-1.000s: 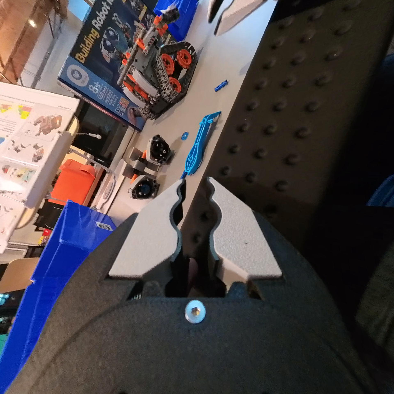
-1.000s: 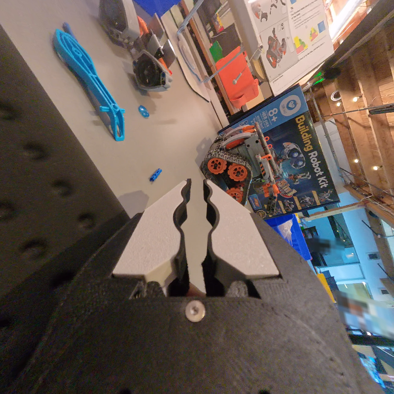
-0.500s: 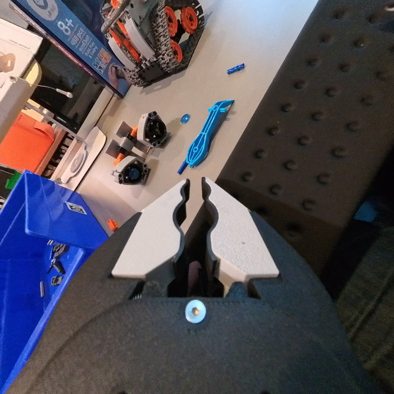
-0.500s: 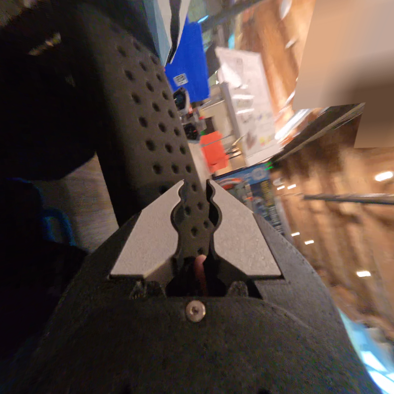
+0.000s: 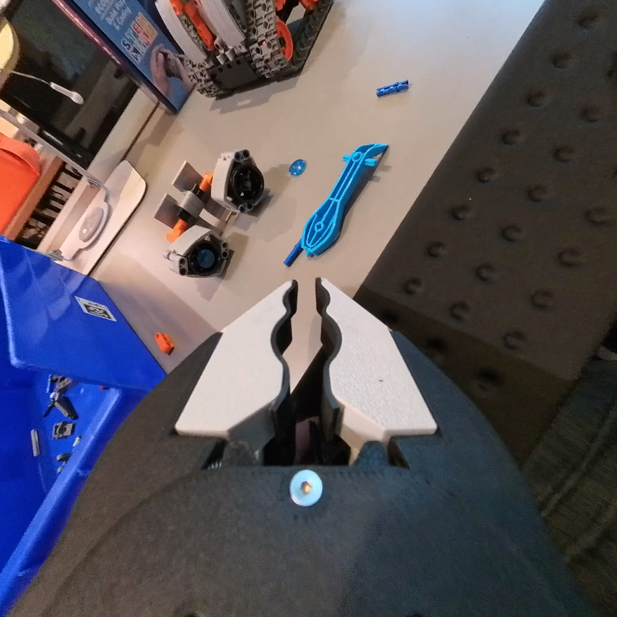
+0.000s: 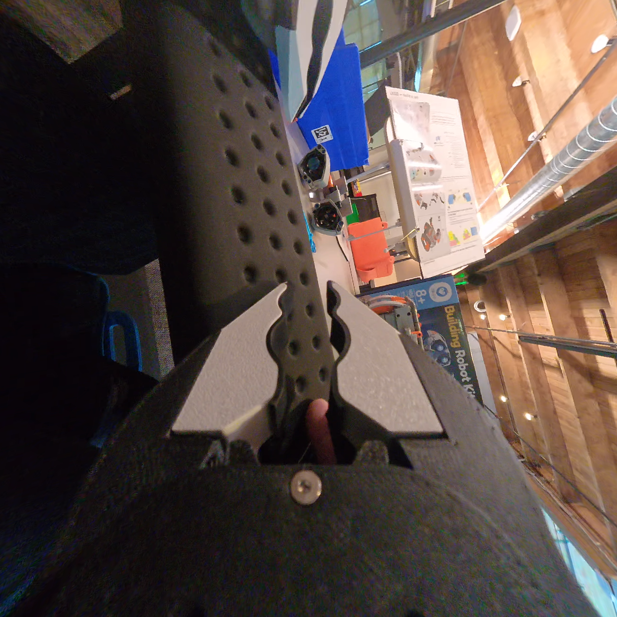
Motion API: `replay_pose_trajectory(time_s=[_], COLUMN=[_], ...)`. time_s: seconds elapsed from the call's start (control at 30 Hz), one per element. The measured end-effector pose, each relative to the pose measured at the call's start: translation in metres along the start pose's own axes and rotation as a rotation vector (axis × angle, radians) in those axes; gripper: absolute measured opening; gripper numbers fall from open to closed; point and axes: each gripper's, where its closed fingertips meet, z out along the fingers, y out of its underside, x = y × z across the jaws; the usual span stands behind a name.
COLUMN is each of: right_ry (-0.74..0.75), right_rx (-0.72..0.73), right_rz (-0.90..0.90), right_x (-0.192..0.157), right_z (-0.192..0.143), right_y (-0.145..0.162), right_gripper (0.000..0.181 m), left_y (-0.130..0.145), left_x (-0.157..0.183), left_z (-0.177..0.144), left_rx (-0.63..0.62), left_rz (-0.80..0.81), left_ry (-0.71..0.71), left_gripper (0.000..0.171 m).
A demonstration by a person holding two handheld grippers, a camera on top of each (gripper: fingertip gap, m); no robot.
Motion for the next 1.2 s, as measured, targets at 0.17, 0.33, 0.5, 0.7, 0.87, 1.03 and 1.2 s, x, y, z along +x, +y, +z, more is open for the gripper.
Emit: replay_pose_trajectory(time_s=[0.17, 0.33, 0.5, 0.7, 0.87, 1.03, 1.2], right_ry=[-0.026, -0.214, -0.248, -0.445, -0.662, -0.674, -0.712], right_rx=[-0.025, -0.048, -0.044, -0.377, -0.502, -0.629, -0.654], right_rz=[0.021, 0.099, 0.321, 0.727, 0.968, 0.947, 0.944], right_x=[0.010, 0.010, 0.037, 0.070, 0.057, 0.044, 0.032], right_z=[0.014, 0.035, 0.030, -0.005, -0.023, -0.024, -0.018], right_y=[0.006, 0.019, 0.036, 0.138, 0.175, 0.197, 0.201], right_gripper=[0.020, 0.008, 0.019, 0.029, 0.021, 0.024, 0.018], left_y=[0.004, 0.004, -0.002, -0.002, -0.008, -0.010, -0.013], left_x=[-0.008, -0.018, -0.028, -0.038, -0.049, -0.051, -0.051], left_z=[0.012, 0.027, 0.033, 0.045, 0.051, 0.054, 0.052], left_rx=[-0.061, -0.088, -0.050, -0.065, -0.034, -0.025, -0.004], left_rz=[0.032, 0.014, 0.069, 0.086, 0.064, 0.044, 0.053], left_ry=[0.002, 0.040, -0.036, -0.066, -0.086, -0.063, -0.062], left_gripper=[0.007, 0.007, 0.005, 0.009, 0.011, 0.016, 0.016])
